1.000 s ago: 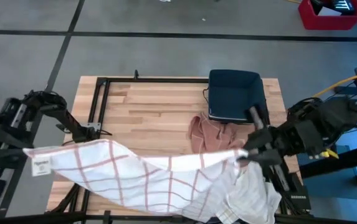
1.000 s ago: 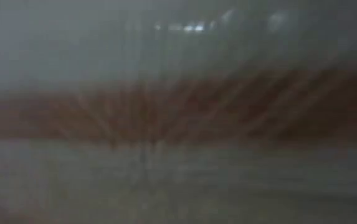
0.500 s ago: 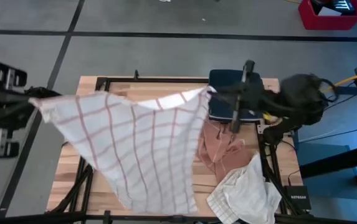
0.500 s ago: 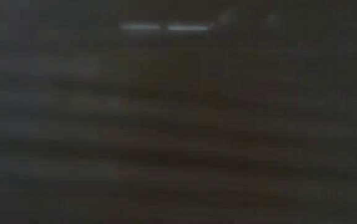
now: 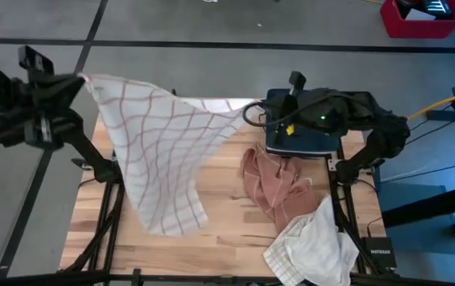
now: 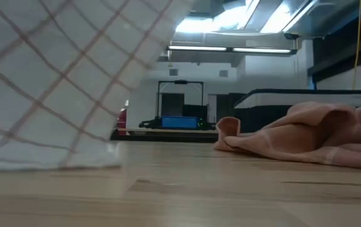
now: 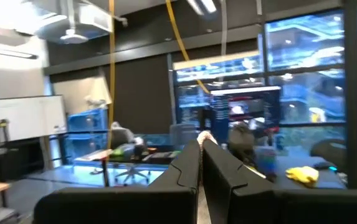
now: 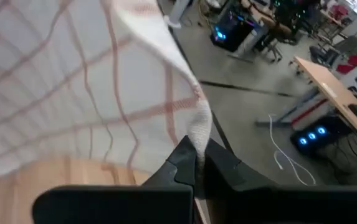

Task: Fold towel
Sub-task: Fold the brown striped towel on the table

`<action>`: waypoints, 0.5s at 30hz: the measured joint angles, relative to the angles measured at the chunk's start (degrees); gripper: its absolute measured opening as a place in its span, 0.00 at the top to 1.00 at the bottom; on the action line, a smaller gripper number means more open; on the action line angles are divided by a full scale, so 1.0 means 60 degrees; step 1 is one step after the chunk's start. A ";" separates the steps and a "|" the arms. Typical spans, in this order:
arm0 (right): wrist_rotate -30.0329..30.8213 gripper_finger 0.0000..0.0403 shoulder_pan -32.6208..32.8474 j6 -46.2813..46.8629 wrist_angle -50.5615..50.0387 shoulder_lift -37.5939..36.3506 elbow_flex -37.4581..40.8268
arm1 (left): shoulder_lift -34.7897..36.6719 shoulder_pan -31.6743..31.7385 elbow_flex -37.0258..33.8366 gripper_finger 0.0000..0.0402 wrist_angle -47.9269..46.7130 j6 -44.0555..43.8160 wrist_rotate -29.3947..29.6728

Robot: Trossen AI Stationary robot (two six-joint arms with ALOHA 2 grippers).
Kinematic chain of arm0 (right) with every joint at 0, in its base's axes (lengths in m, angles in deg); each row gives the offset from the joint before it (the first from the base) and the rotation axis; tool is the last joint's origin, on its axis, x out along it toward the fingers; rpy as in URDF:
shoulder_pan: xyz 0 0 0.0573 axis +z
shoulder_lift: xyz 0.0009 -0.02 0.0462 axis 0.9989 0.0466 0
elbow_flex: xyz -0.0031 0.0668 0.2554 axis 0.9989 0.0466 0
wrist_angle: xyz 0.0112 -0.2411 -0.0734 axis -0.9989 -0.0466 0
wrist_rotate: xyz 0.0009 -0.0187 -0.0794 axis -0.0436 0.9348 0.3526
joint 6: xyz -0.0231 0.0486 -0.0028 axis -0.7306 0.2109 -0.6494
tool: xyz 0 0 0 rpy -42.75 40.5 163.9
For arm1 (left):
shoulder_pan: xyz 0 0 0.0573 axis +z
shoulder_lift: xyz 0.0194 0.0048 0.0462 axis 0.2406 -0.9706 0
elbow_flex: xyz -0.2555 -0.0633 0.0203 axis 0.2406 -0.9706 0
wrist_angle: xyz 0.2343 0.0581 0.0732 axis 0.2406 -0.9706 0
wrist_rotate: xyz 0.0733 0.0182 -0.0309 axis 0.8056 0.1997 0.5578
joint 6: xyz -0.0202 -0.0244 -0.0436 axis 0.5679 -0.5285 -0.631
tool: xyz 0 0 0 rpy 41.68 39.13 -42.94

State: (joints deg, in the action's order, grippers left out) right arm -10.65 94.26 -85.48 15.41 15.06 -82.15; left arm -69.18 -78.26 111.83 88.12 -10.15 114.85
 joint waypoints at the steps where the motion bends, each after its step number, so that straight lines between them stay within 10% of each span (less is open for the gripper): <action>1: 0.0011 0.96 -0.0034 -0.0034 0.0002 0.0000 0.0077 | 0.0052 0.0112 0.0000 1.00 -0.0002 0.0000 -0.0003; 15: -0.1587 0.96 0.1584 -0.0562 0.0914 -0.0004 -0.1330 | 0.0148 0.0284 -0.0005 1.00 -0.0648 -0.0315 -0.0116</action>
State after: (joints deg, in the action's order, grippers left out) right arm -20.18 103.76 -88.85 20.89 15.04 -90.13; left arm -68.29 -76.55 111.80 84.22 -12.05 114.16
